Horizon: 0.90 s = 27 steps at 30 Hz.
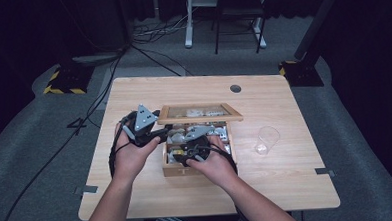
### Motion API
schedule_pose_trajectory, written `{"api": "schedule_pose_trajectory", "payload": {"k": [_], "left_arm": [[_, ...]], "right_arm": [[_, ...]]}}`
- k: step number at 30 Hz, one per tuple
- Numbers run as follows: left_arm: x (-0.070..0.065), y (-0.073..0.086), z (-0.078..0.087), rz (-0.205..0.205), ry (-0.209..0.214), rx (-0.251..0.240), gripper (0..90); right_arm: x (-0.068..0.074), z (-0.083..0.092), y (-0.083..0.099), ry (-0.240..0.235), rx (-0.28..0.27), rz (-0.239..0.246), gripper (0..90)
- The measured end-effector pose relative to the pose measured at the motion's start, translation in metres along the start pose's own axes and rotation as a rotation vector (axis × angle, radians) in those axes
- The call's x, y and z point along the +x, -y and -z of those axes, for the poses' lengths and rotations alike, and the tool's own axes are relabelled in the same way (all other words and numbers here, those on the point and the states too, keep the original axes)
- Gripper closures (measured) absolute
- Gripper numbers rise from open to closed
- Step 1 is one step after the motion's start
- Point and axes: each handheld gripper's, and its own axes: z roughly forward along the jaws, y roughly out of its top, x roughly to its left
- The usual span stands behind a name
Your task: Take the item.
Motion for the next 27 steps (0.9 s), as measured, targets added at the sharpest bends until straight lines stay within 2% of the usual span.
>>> {"api": "schedule_pose_trajectory", "payload": {"k": [7,14,19,22,27], "left_arm": [[-0.001,0.000,-0.001,0.002,0.001,0.006,42.2],[-0.001,0.000,-0.001,0.003,0.000,0.004,42.2],[-0.001,0.000,-0.001,0.001,0.001,0.005,42.3],[-0.001,0.000,-0.001,0.000,0.001,0.006,42.2],[-0.001,0.000,-0.001,0.000,0.001,0.005,42.2]], "right_arm": [[-0.001,-0.013,-0.001,0.002,0.037,0.034,55.7],[-0.002,-0.019,-0.001,0.000,0.068,0.051,56.3],[-0.002,-0.022,-0.003,0.004,0.092,0.085,58.1],[-0.002,-0.023,-0.003,0.002,0.107,0.095,63.4],[-0.006,-0.022,-0.003,0.000,0.102,0.070,73.1]]}}
